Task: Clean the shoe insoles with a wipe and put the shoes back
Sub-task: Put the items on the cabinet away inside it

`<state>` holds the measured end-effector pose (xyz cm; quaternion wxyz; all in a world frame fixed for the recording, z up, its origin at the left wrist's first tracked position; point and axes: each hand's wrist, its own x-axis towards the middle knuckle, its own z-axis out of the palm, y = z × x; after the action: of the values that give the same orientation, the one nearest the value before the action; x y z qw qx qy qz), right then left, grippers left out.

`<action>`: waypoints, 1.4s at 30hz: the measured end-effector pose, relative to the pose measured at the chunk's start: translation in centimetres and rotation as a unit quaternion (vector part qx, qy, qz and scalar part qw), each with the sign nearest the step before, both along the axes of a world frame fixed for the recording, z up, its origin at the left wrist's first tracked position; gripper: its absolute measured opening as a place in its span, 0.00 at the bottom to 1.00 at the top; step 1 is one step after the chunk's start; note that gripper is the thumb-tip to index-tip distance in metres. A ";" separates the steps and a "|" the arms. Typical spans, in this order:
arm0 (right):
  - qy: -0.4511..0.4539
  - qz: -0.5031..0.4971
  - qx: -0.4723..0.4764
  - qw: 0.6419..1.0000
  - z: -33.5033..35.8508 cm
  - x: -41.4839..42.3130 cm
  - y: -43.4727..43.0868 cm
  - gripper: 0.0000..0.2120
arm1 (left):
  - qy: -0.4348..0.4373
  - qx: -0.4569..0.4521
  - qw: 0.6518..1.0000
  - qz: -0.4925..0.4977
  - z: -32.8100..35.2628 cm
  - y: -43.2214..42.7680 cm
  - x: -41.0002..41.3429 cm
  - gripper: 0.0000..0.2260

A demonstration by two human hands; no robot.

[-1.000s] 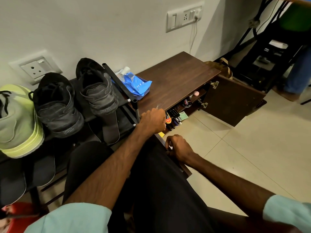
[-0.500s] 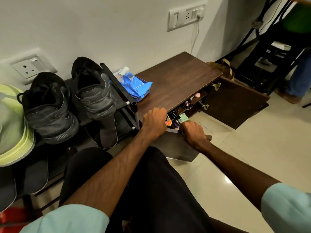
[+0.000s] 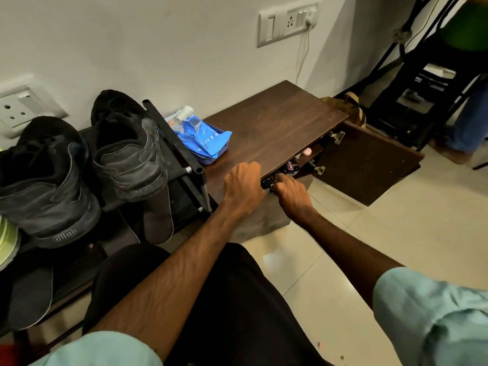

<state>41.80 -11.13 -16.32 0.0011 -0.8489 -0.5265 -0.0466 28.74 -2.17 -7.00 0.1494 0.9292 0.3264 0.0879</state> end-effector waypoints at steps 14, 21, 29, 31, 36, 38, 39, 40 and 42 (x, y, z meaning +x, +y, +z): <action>-0.006 -0.003 -0.006 1.000 -0.8 0.6 2.0 0.11 | -0.002 -0.010 1.000 0.011 0.3 0.0 -0.4 0.08; -0.013 0.006 -0.002 1.000 -1.1 1.3 3.1 0.17 | -0.024 -0.010 1.000 0.014 0.4 -0.2 0.0 0.08; -0.004 0.001 0.016 1.000 -1.0 2.7 4.1 0.15 | -0.030 -0.019 0.999 0.007 0.2 -0.2 0.6 0.07; 0.003 -0.013 0.043 0.999 -0.9 3.1 4.3 0.14 | -0.031 -0.020 0.999 0.008 0.2 -0.1 0.8 0.07; 0.006 -0.021 0.065 0.998 -1.1 3.6 4.3 0.16 | -0.029 -0.015 0.999 -0.003 -0.4 -0.1 1.8 0.08; 0.032 -0.028 0.079 0.996 -1.2 3.4 4.1 0.15 | -0.024 -0.012 1.000 -0.009 -0.6 -0.1 2.2 0.07; 0.051 -0.037 0.091 0.994 -1.2 3.6 3.6 0.15 | -0.018 -0.011 1.000 -0.016 -0.7 -0.2 2.6 0.06; 0.071 -0.049 0.104 0.991 -1.3 3.8 3.1 0.15 | -0.010 -0.012 1.000 -0.026 -0.8 -0.3 2.9 0.06; 0.107 -0.077 0.126 0.983 -1.5 4.8 1.7 0.14 | 0.000 -0.016 0.999 -0.046 -1.0 -0.4 3.6 0.06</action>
<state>46.62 -9.39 -17.83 0.1610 -0.8799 -0.4465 -0.0220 32.33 -2.61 -7.96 0.1678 0.9408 0.2847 0.0754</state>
